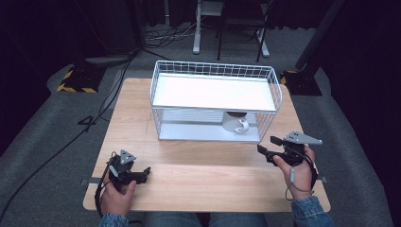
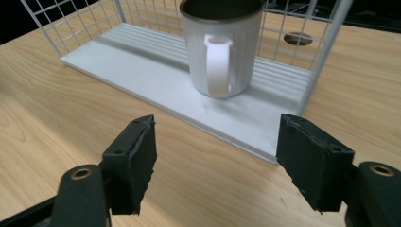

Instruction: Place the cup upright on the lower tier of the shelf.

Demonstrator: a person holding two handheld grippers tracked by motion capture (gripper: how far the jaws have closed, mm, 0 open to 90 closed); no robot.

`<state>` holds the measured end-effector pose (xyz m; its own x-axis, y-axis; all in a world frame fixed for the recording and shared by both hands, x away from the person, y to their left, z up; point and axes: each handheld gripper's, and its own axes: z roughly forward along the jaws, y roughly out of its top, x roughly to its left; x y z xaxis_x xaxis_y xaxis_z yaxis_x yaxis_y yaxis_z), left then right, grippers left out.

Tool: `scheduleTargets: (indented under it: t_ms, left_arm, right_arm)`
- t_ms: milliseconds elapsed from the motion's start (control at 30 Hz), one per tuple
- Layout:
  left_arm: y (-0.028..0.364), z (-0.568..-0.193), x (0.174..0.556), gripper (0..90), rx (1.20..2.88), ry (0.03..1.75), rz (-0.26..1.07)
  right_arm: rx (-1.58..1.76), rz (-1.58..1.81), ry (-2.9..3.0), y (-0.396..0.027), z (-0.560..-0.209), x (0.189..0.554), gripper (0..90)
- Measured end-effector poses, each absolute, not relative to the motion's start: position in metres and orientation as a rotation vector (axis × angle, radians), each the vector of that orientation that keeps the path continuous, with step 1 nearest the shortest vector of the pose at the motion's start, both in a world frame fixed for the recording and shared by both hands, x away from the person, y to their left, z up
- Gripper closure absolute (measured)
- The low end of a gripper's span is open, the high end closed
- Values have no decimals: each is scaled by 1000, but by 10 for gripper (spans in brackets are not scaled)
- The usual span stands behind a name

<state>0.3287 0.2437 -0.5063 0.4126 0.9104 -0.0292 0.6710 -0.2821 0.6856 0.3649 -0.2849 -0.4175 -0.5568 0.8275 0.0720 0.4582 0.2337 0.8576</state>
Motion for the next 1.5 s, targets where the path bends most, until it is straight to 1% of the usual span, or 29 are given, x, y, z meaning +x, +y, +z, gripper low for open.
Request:
scheduleTargets:
  t_ms: [400, 467, 700, 933, 1133, 1367, 1400, 1500]
  left_arm:
    - [244, -506, 329, 85, 2048, 1337, 497]
    - [244, -506, 329, 85, 2047, 1338, 496]
    - [244, -506, 329, 85, 2047, 1337, 496]
    - [244, -506, 329, 85, 2047, 1337, 497]
    - [244, -506, 329, 84, 2047, 1338, 496]
    - [244, -506, 329, 85, 2047, 1338, 496]
    - [244, -506, 329, 84, 2047, 1338, 496]
    - [244, -506, 329, 85, 2047, 1337, 497]
  right_arm:
    - [1212, 1173, 2190, -313, -432, 350, 224]
    - [1235, 1144, 2223, -320, -439, 348, 203]
    - [1255, 1077, 2259, -332, -452, 342, 201]
    - [1281, 1023, 2287, -343, -472, 336, 202]
    - [1316, 992, 2294, -348, -486, 334, 206]
    - [1279, 949, 2313, -345, -495, 334, 201]
    - [1248, 933, 2311, -343, -499, 334, 172]
    - [1240, 946, 2283, -339, -502, 333, 146]
